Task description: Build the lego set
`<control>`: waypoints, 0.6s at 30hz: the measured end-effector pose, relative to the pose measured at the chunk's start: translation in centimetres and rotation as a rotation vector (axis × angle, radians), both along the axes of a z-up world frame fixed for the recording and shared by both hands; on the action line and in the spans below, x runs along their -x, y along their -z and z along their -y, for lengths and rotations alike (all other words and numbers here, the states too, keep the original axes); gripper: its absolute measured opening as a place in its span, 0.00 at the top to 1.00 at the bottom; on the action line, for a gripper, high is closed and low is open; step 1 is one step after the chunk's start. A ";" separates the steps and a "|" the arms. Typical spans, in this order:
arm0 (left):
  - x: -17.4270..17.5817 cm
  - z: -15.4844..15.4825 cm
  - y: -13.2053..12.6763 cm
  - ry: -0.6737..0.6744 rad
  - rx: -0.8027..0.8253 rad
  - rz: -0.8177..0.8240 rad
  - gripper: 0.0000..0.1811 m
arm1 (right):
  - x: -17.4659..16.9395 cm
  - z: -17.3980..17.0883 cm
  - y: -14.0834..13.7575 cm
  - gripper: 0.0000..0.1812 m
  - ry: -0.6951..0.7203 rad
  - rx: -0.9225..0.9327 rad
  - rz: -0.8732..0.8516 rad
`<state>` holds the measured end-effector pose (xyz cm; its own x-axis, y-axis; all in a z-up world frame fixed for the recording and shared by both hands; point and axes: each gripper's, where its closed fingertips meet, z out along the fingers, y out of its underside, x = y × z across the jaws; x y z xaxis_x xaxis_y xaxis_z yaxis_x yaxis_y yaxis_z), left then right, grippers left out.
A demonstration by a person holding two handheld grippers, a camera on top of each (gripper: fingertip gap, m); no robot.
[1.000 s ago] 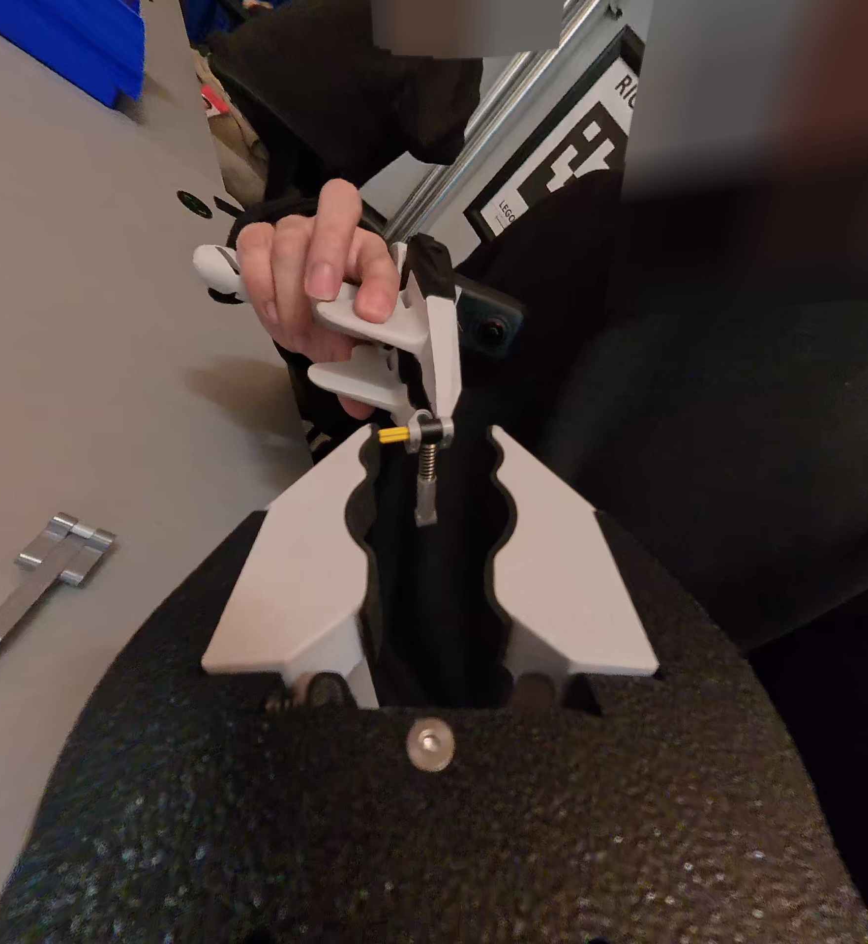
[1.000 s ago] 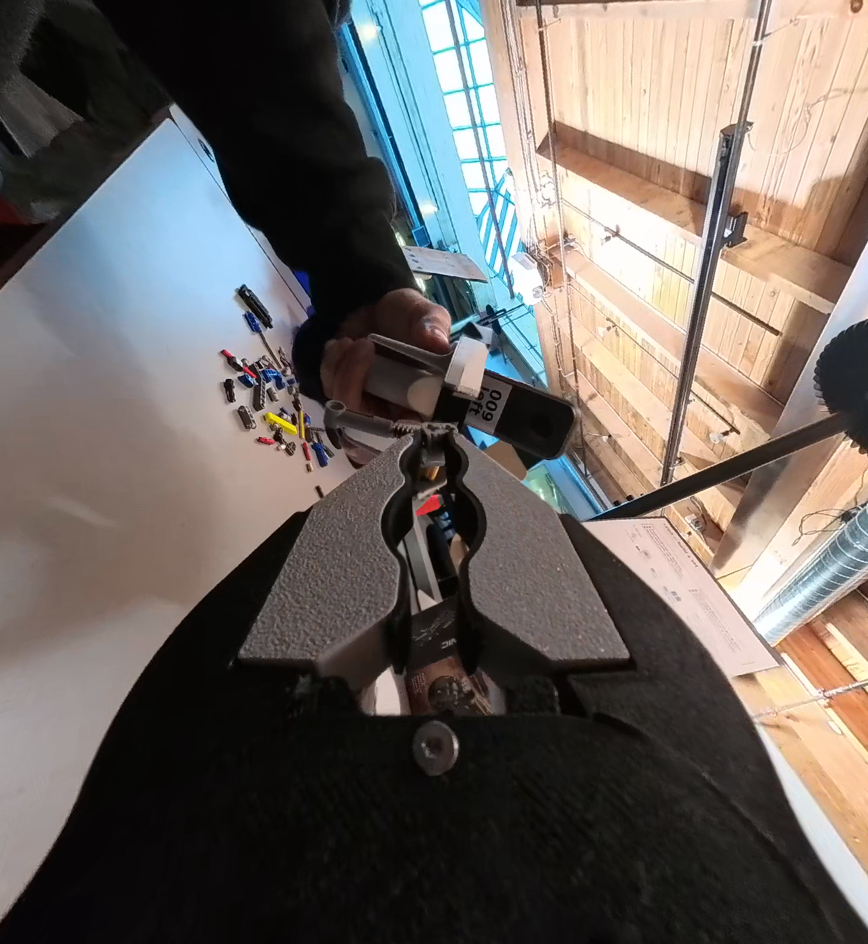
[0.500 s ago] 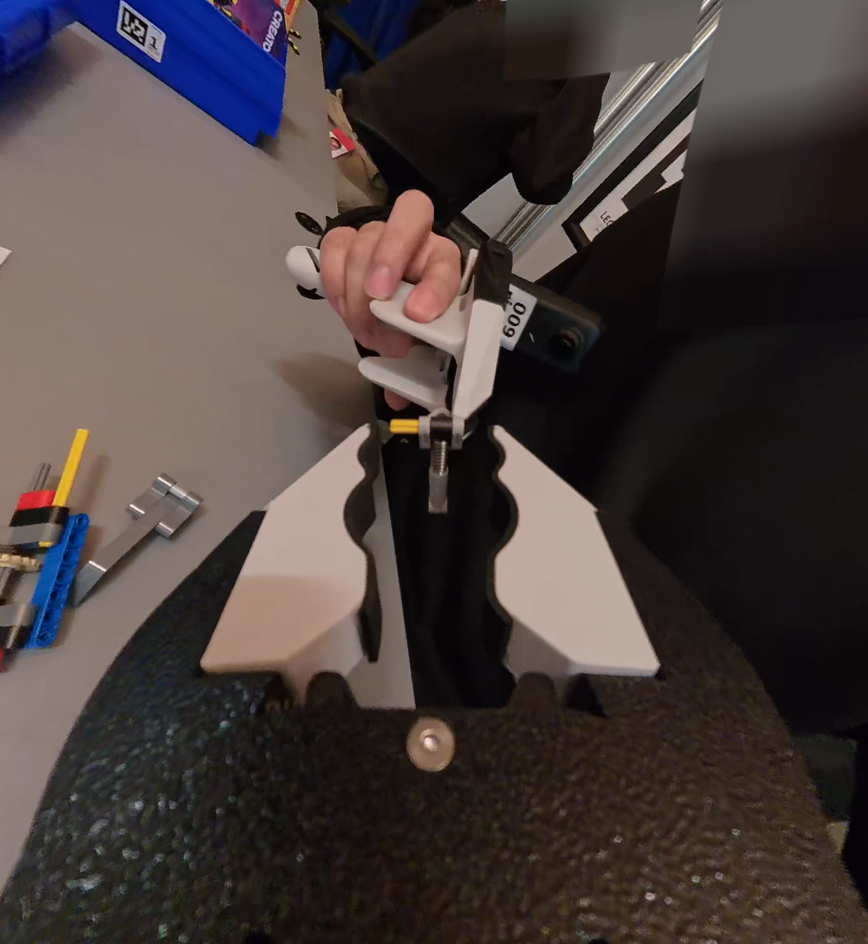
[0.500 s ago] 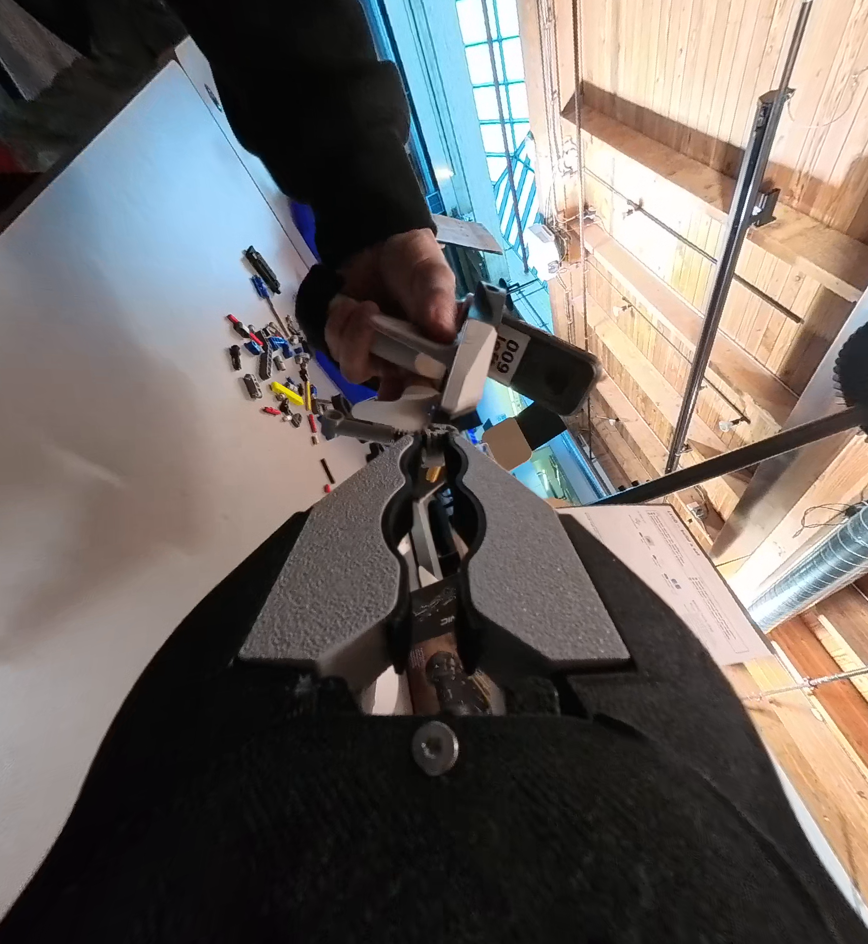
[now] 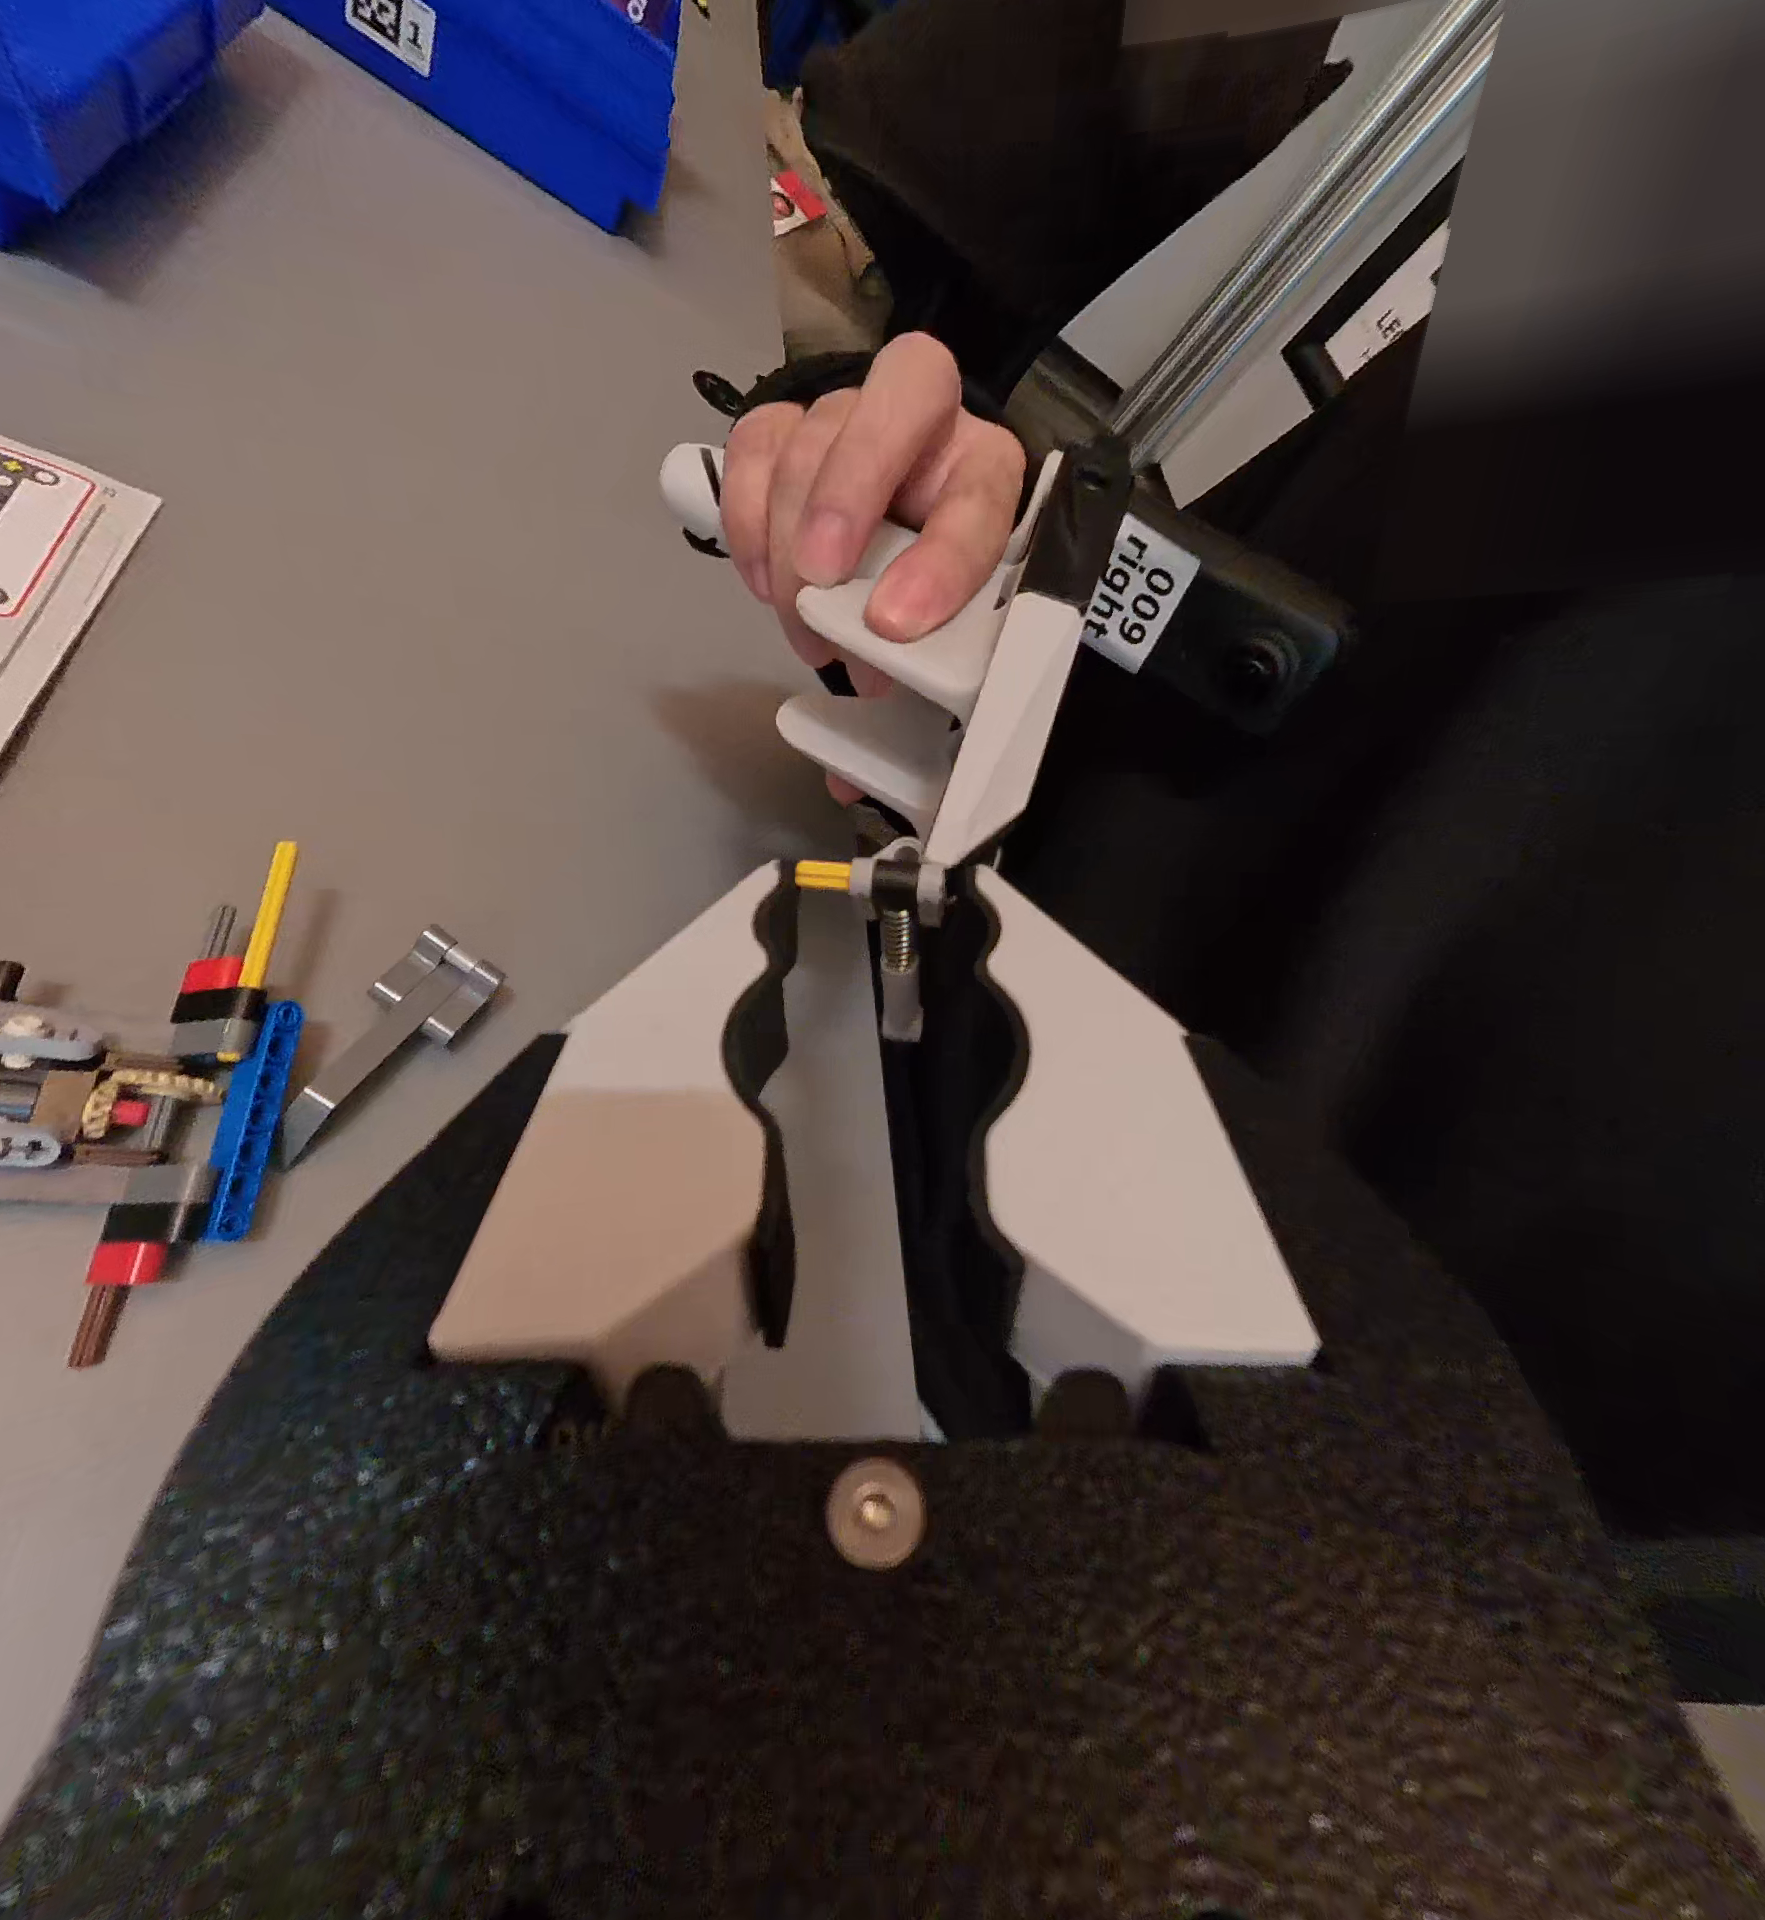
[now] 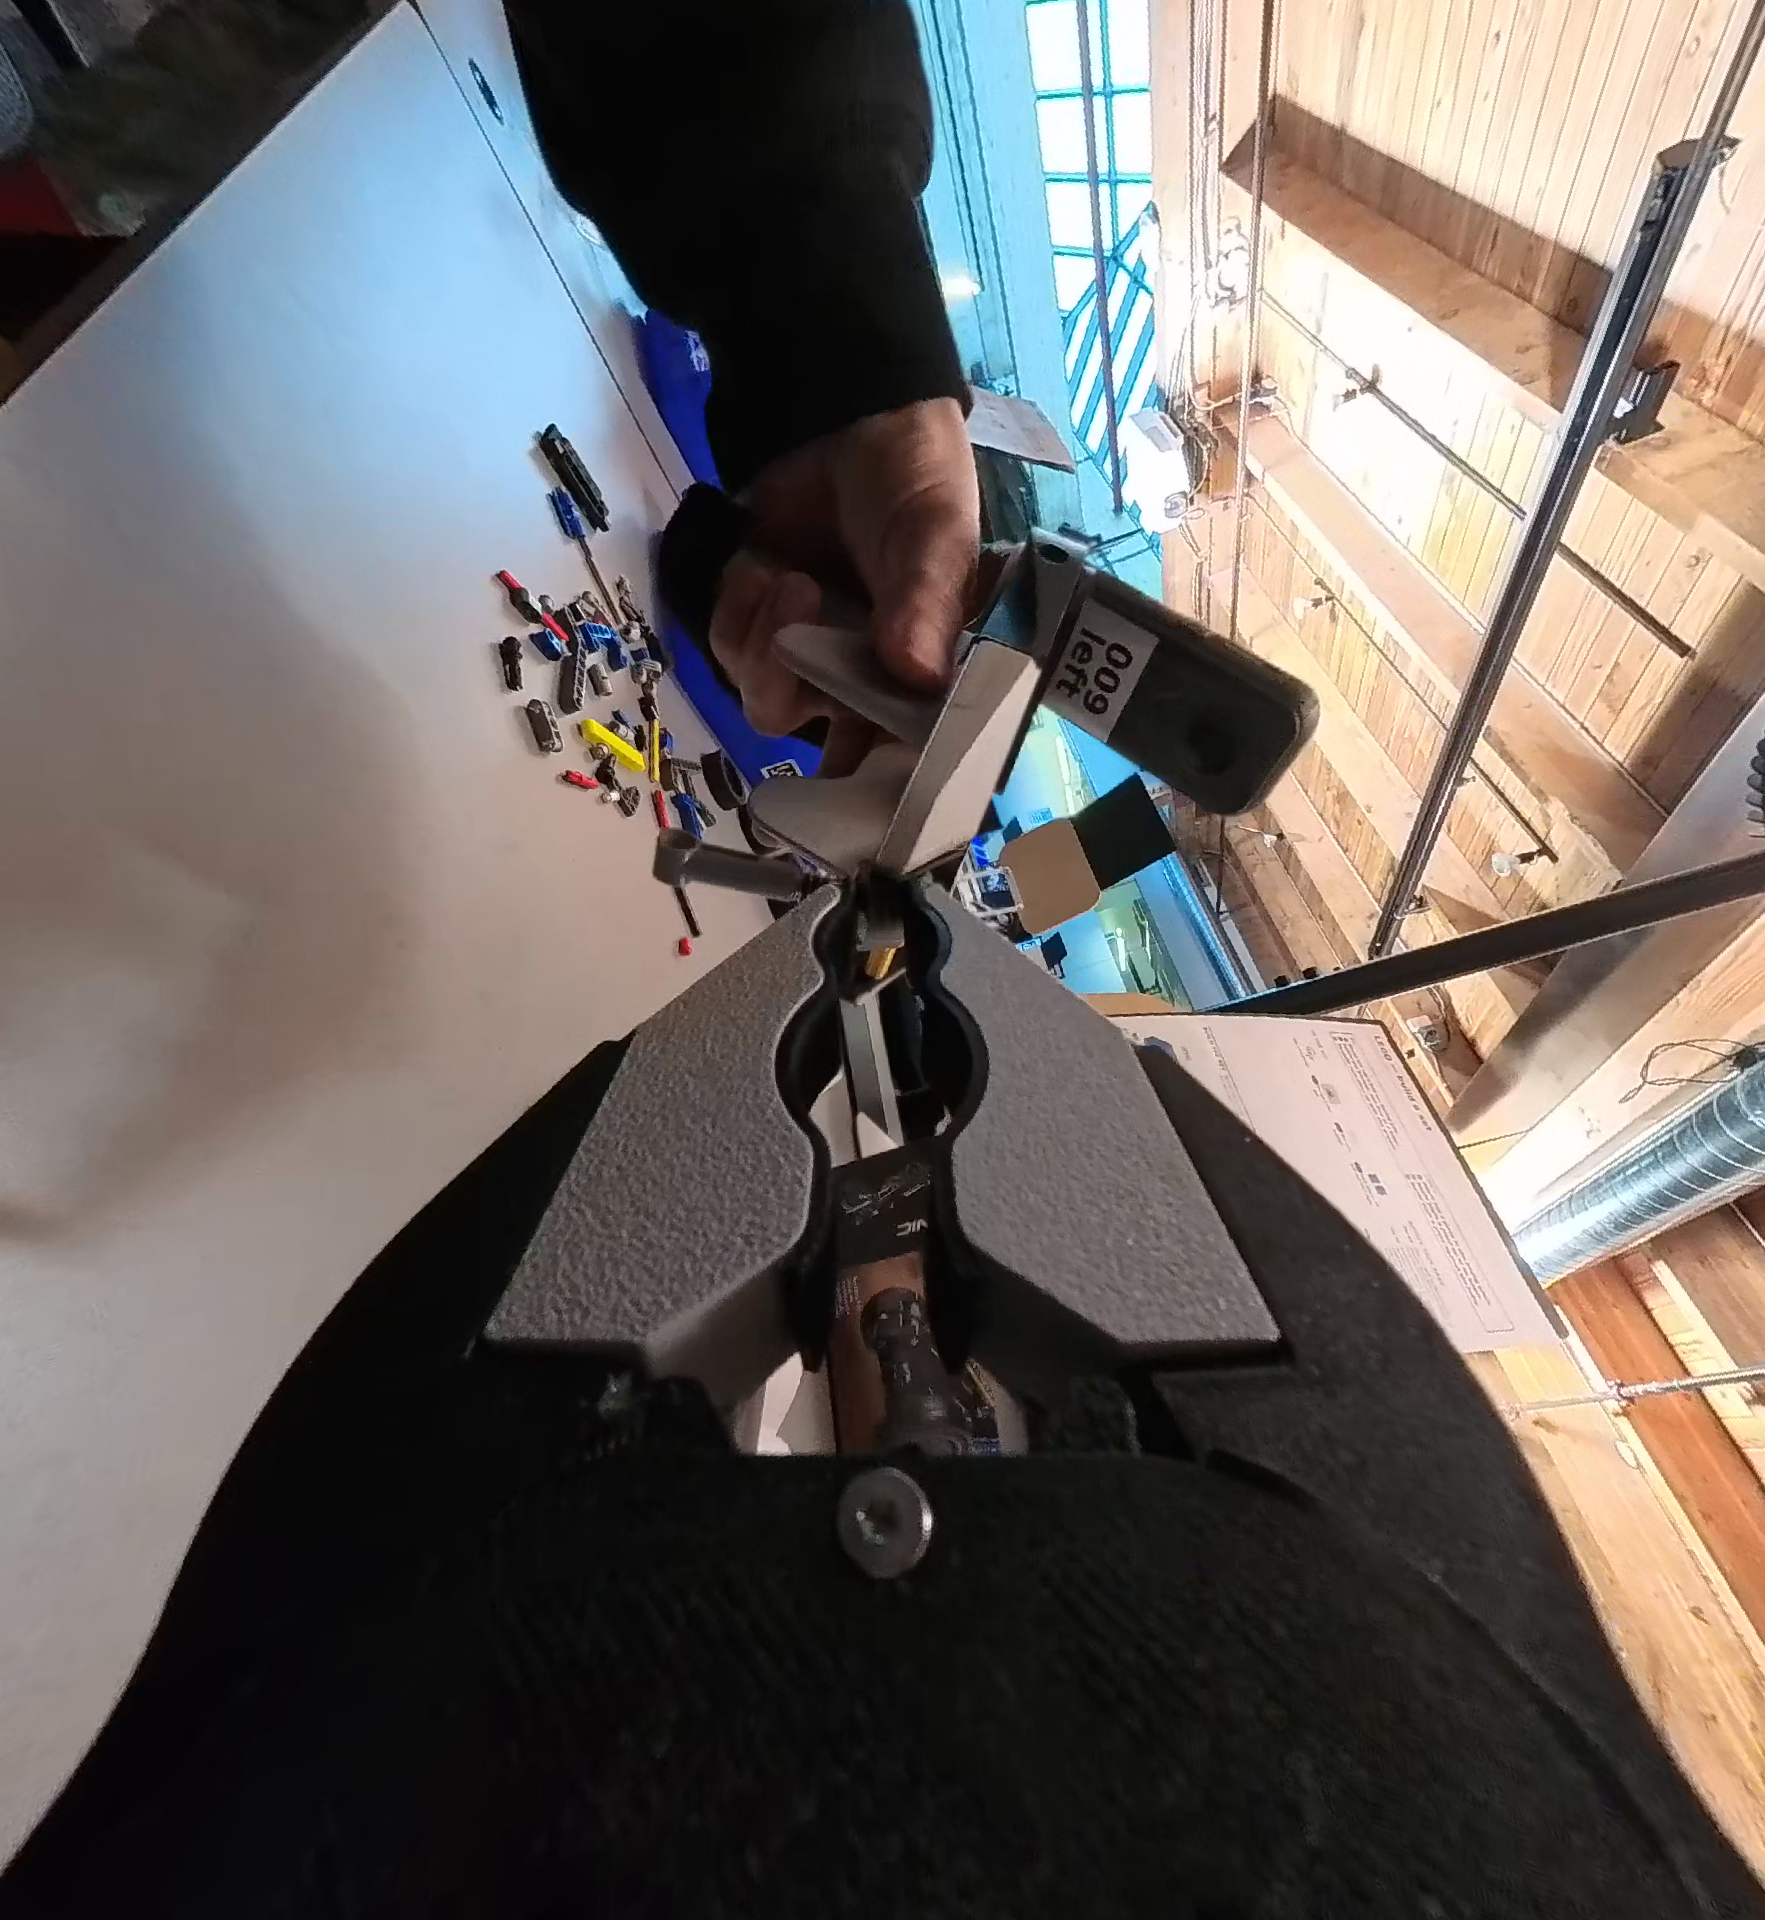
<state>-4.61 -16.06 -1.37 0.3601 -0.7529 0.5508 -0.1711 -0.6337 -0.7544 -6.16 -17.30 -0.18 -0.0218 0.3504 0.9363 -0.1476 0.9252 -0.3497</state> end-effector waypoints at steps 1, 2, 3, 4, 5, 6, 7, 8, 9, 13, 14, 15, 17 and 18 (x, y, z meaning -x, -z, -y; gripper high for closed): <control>0.1 0.0 0.0 -0.003 -0.007 -0.004 0.85 | 0.0 0.0 0.0 0.97 0.002 0.002 0.003; 0.1 -0.1 0.1 -0.005 -0.011 -0.009 0.85 | 0.0 -0.1 0.1 0.97 0.003 0.007 0.011; 0.1 -0.1 0.1 -0.002 -0.015 -0.012 0.85 | 0.0 0.0 0.2 0.97 -0.002 0.010 0.013; 0.0 0.0 0.1 0.002 -0.020 -0.011 0.85 | 0.0 0.0 0.2 0.97 -0.007 0.013 0.013; 0.0 0.0 0.0 0.004 -0.020 -0.009 0.84 | 0.0 0.0 0.1 0.97 -0.010 0.019 0.015; 0.0 0.0 0.0 0.004 -0.015 -0.007 0.84 | 0.0 0.1 0.1 0.97 -0.011 0.020 0.016; 0.0 -0.1 0.0 0.000 -0.008 -0.009 0.84 | 0.0 0.0 0.1 0.97 -0.008 0.020 0.019; 0.1 -0.1 0.1 -0.003 -0.008 -0.016 0.84 | 0.0 0.0 0.2 0.97 -0.010 0.021 0.023; 0.1 -0.1 0.2 -0.004 -0.021 -0.023 0.84 | 0.0 0.0 0.2 0.97 -0.011 0.025 0.024; 0.3 -0.1 1.0 -0.001 -0.041 -0.096 0.86 | 0.0 0.1 0.9 0.97 -0.019 0.032 0.075; 0.4 -0.2 1.1 -0.003 -0.040 -0.107 0.86 | 0.1 0.0 1.0 0.97 -0.013 0.025 0.078; 0.4 -0.2 1.1 -0.003 -0.042 -0.112 0.86 | 0.1 0.0 1.0 0.97 -0.010 0.024 0.082; 0.4 -0.3 1.2 -0.007 -0.049 -0.119 0.87 | 0.0 -0.1 1.1 0.97 -0.008 0.032 0.093; 0.3 -0.3 1.2 -0.008 -0.045 -0.121 0.87 | -0.1 -0.1 1.2 0.97 -0.015 0.034 0.096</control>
<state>-4.88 -15.75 -2.57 0.4276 -0.7730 0.4686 -0.2579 -0.6011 -0.7564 -6.11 -17.20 -1.36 -0.1165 0.3808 0.9173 -0.1256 0.9105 -0.3939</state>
